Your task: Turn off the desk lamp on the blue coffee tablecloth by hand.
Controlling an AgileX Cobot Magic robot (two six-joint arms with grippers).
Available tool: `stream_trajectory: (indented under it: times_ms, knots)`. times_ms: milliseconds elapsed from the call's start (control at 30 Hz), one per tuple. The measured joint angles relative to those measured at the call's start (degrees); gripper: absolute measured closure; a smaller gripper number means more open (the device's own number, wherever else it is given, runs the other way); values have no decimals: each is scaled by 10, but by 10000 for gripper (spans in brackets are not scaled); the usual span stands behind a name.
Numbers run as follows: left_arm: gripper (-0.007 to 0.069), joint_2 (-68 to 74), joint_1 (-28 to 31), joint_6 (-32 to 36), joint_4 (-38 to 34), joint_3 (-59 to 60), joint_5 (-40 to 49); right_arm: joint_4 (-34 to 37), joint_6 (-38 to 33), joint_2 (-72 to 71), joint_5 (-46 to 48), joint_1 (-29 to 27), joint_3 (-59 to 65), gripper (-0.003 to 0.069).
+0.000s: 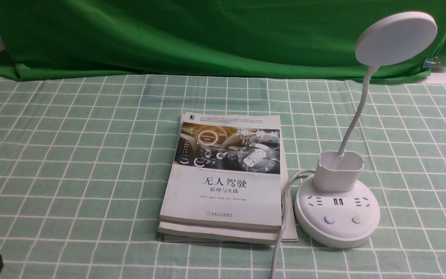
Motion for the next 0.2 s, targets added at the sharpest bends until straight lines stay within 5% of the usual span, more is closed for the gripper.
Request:
stream_trajectory:
  times_ms: [200]
  knots:
    - [624, 0, 0, 0, 0, 0, 0, 0, 0, 0, 0, 0, 0, 433]
